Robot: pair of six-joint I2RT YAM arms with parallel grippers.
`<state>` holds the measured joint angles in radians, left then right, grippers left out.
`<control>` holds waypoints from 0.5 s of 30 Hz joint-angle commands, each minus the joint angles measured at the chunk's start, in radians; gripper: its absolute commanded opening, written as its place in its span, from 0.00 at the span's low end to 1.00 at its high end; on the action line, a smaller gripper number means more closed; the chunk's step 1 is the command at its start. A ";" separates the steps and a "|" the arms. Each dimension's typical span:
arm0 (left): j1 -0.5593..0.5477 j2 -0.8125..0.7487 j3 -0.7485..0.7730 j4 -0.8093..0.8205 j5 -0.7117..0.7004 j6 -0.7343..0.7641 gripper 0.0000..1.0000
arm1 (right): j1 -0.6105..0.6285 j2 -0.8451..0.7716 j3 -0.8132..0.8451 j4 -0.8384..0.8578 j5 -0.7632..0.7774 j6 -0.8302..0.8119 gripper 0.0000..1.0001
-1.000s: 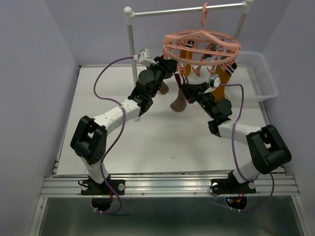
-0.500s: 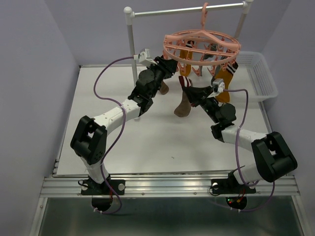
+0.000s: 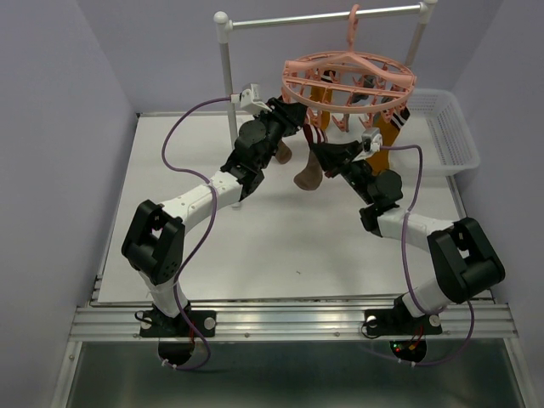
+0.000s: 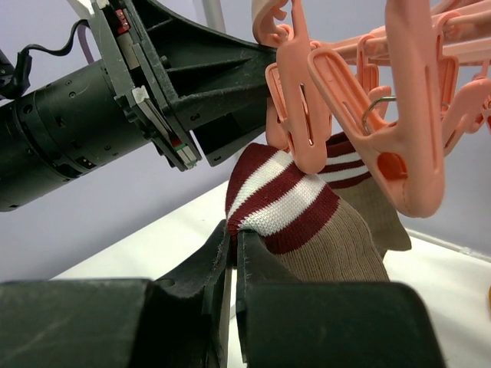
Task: Clip the socks to the hanger
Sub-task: Clamp the sock onto the hanger.
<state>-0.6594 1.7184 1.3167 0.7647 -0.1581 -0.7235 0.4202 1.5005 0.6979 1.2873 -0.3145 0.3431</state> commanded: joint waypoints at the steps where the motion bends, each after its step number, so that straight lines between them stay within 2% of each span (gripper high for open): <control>1: -0.002 -0.043 0.003 0.008 0.005 -0.002 0.00 | 0.006 0.007 0.052 0.310 -0.006 -0.021 0.01; 15: -0.002 -0.045 0.004 0.005 0.035 -0.011 0.00 | 0.006 0.017 0.058 0.267 0.005 -0.035 0.01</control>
<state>-0.6594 1.7184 1.3167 0.7589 -0.1349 -0.7242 0.4202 1.5200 0.7265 1.2873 -0.3149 0.3317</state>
